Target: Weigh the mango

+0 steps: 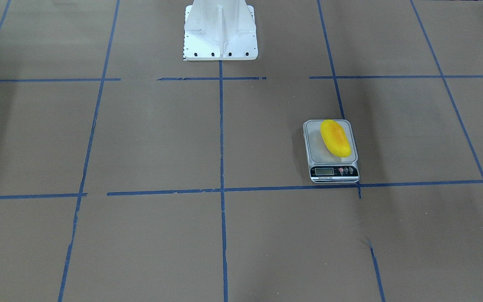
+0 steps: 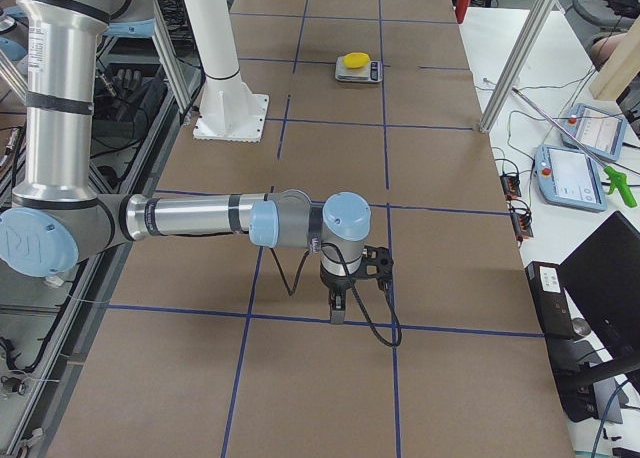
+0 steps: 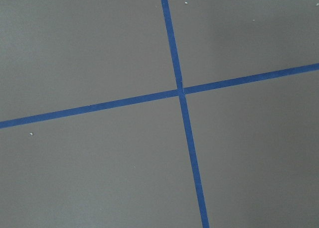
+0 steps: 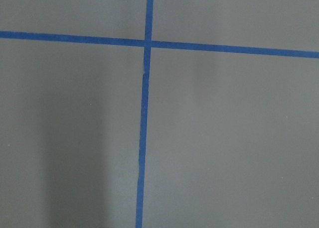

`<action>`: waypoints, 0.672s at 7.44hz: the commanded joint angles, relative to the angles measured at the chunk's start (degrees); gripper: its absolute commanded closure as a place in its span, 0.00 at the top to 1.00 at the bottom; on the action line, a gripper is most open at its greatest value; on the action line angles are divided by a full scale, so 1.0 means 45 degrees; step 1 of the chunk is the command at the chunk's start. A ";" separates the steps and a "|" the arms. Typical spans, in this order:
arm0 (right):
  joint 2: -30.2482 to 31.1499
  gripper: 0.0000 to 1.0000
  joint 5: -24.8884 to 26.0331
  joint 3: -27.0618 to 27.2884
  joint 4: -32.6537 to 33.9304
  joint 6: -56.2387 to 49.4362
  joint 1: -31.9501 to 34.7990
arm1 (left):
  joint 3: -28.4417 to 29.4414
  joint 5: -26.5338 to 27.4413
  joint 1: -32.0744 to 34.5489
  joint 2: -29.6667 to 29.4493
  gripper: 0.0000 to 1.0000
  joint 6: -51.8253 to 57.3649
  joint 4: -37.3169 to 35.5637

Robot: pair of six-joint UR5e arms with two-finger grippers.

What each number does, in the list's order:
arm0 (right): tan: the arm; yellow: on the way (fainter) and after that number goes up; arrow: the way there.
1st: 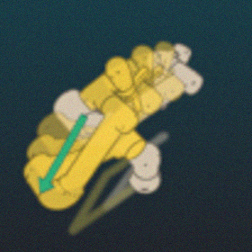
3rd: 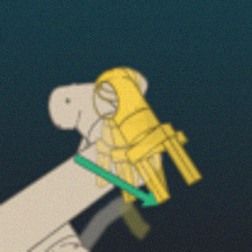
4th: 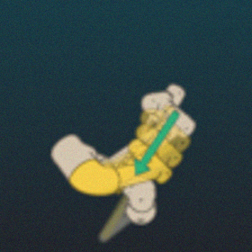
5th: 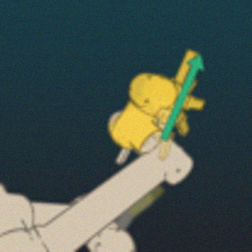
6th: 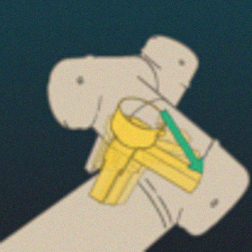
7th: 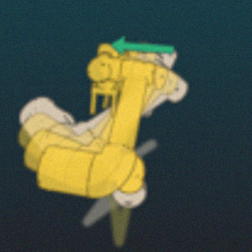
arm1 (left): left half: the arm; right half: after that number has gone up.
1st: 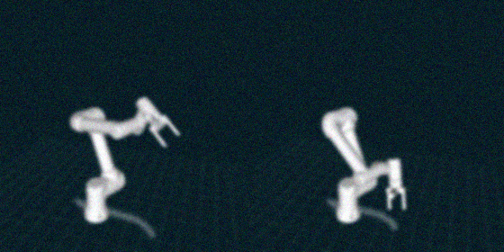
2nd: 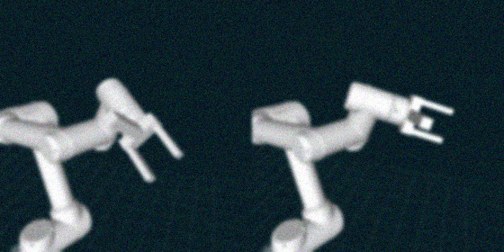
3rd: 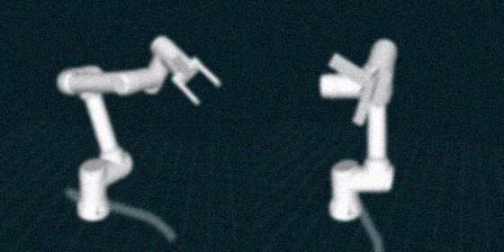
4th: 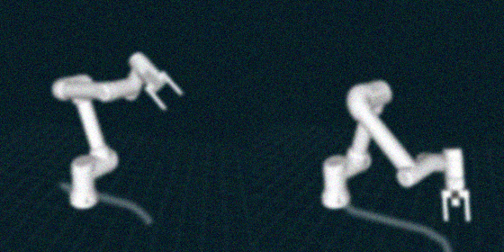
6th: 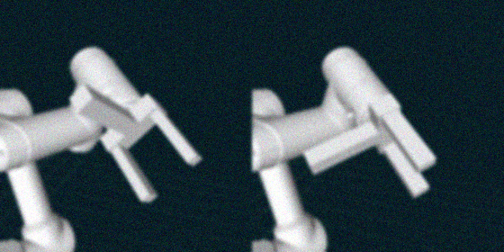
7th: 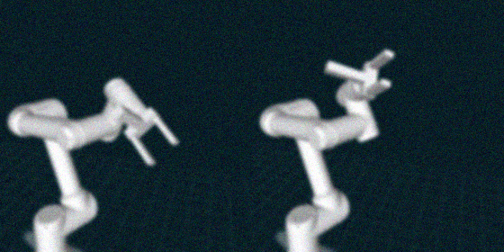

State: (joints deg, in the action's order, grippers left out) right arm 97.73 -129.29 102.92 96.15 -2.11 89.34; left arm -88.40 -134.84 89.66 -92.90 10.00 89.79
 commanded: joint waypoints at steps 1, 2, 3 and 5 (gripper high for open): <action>0.0001 1.00 0.0000 0.0000 0.0000 0.0000 0.0010 | -0.0043 0.0022 -0.0002 -0.0001 1.00 0.0024 -0.0012; 0.0001 1.00 0.0000 0.0000 0.0000 0.0000 0.0010 | -0.0043 0.0041 -0.0002 0.0019 1.00 0.0025 0.0008; 0.0001 1.00 0.0000 0.0000 0.0000 0.0000 -0.0010 | -0.0082 0.0042 -0.0002 0.0038 1.00 0.0025 0.0008; 0.0001 1.00 0.0000 0.0000 0.0000 0.0000 0.0010 | -0.0082 0.0061 -0.0002 0.0077 1.00 0.0025 0.0008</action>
State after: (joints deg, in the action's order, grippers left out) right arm 97.73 -129.29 102.92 96.15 -2.11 89.36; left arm -88.73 -134.63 89.65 -92.66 10.11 89.82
